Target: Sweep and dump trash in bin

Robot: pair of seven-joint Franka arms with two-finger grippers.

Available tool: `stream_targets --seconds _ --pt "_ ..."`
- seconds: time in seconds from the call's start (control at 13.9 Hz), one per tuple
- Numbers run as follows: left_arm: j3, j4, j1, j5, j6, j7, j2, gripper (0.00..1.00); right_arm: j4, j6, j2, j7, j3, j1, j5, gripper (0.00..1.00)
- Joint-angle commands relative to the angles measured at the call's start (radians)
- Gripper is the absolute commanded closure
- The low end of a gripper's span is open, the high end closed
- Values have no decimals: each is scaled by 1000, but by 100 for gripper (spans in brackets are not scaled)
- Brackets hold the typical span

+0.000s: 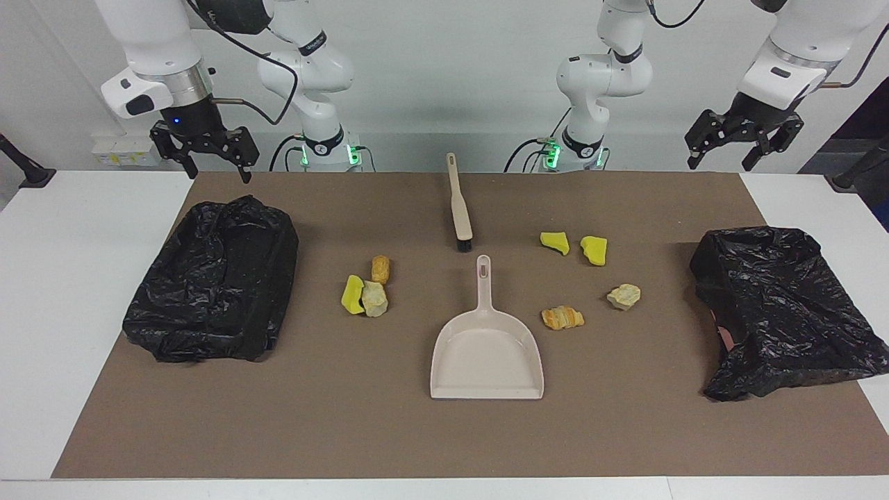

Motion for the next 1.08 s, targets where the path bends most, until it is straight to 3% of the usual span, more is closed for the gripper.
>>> stream_targets --seconds 0.0,0.5,0.79,1.01 --pt "-6 -36 6 -8 -41 9 -34 0 3 -6 5 8 3 -7 15 0" --pt "-4 -38 11 -10 -28 -5 -34 0 3 -21 5 -5 -1 -15 16 0" --pt "-7 -39 0 -15 -26 -3 -34 0 7 -20 9 -5 -127 97 44 0" --pt "-7 -33 -2 -16 -25 -3 -31 0 3 -21 6 -40 -112 52 41 0"
